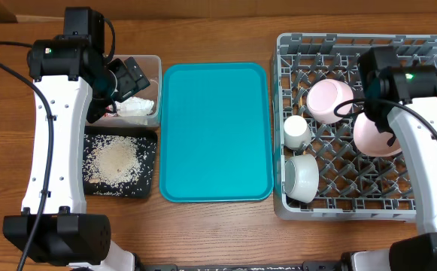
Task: Sort waste into correct bins and load items into the dishwasher
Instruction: 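Carry the plate into the rack's right side, then set the plate in the rack and open the right gripper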
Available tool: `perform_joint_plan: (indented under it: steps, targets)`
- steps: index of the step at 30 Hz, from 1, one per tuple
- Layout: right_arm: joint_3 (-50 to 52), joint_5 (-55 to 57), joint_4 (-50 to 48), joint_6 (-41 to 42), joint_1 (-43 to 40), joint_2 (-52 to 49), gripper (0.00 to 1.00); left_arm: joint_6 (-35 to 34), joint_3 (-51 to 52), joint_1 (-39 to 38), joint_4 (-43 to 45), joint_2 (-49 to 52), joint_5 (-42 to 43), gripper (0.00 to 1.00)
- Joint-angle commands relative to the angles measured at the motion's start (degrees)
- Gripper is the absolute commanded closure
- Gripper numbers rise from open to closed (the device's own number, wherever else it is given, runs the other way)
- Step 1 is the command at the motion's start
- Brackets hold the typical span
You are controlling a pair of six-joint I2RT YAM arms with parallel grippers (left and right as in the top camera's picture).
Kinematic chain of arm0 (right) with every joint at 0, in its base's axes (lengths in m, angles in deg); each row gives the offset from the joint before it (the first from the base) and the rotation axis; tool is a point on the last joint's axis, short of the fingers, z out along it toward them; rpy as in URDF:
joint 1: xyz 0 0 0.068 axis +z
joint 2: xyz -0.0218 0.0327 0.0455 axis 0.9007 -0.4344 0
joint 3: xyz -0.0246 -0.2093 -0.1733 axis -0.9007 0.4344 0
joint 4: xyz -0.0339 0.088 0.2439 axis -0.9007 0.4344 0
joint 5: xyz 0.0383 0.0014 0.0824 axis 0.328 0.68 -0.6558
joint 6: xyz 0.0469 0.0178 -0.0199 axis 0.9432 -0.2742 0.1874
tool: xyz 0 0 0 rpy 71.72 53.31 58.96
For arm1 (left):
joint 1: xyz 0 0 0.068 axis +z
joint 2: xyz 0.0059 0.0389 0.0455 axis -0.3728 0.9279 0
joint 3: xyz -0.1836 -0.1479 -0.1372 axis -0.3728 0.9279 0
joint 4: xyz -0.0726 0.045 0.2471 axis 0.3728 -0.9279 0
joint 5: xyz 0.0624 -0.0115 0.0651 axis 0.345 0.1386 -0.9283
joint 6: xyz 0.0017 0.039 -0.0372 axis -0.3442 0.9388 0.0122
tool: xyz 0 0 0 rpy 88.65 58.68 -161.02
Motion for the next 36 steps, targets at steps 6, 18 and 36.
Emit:
perform_joint_plan:
  steps: [6, 18, 36]
  targets:
    - [2.3, 2.1, -2.6, 2.6, 0.8, 0.7, 0.96, -0.1, -0.8, -0.4, 0.1, -0.4, 0.0, 0.00]
    - [2.3, 1.7, -4.9, 1.1, 4.0, 0.7, 0.83, -0.1, -0.8, -0.4, 0.0, -0.4, 0.0, 0.00]
    - [1.1, -21.6, -17.6, -15.2, 1.4, 0.8, 0.31, -0.1, -0.8, -0.4, 0.1, -0.4, 0.0, 0.00]
